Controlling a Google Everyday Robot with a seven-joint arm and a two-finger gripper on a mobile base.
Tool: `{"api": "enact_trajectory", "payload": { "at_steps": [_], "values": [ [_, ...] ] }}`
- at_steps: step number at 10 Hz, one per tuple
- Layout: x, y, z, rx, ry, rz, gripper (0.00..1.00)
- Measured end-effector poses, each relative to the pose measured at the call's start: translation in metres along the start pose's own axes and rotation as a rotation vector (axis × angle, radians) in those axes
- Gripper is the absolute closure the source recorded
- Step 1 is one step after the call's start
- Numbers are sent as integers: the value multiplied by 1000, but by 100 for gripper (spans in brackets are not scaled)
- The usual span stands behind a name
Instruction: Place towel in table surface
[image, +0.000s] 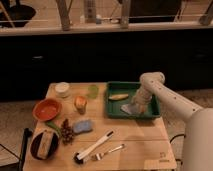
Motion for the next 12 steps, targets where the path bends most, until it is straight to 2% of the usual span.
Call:
{"api": "enact_trajectory", "payload": {
  "at_steps": [1, 4, 7, 9, 11, 12],
  "values": [
    [0, -1, 0, 4, -1, 1, 71],
    [1, -1, -1, 4, 4, 0, 97],
    [2, 0, -1, 3, 5, -1, 100],
    [2, 1, -14, 35, 5, -2, 100],
    [1, 1, -37, 74, 4, -2, 100],
    [0, 1, -39, 84, 1, -5, 100]
  ]
}}
